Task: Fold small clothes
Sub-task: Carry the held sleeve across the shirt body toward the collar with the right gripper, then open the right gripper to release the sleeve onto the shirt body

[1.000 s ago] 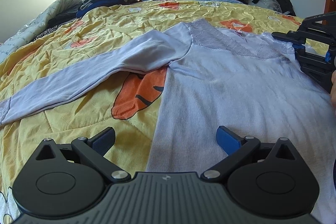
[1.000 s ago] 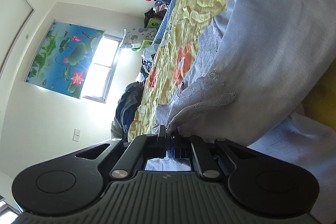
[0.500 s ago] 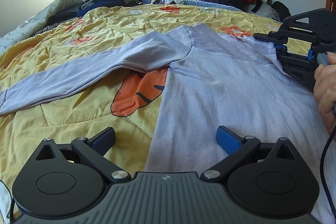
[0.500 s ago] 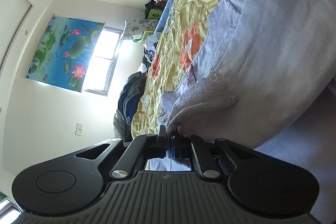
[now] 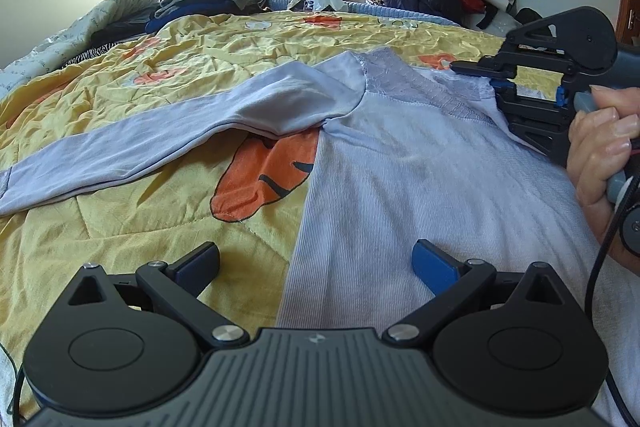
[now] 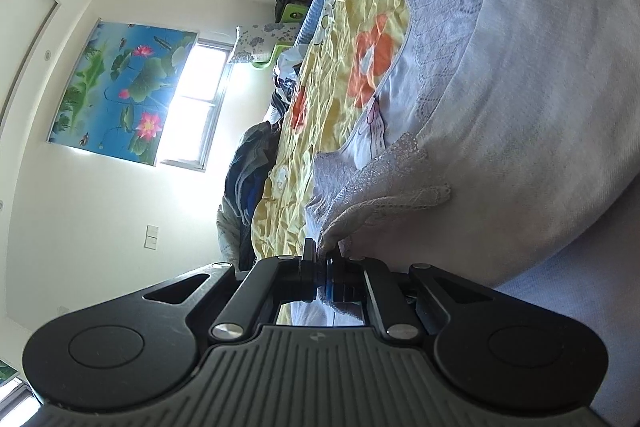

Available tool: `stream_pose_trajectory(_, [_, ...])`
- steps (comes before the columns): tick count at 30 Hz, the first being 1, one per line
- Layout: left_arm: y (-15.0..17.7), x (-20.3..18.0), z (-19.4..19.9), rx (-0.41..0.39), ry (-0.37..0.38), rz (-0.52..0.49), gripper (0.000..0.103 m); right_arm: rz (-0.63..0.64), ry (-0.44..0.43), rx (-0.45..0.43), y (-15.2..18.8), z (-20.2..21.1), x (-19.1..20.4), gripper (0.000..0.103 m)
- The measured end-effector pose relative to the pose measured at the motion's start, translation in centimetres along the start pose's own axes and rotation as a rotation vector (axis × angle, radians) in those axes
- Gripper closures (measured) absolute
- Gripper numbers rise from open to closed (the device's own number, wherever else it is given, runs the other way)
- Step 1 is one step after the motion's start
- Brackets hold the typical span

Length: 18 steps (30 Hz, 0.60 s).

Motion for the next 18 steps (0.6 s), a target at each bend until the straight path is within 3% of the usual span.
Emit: stream_pose_trajectory(18, [0.0,0.0,0.0,-0.004,0.002,0.002,0.0,0.076,0.001,0.055,1.9,-5.4,3.0,0.091])
Point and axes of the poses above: each gripper's, at about its wrist camera, not at the fingertips, and z roughly against the way its jaws point, x to its left, y to its underside, the point moved 8 cm from there along -z, roughly the way its jaws point, and after that the axes turned 4 degrees about y, right-handed, at the moved point
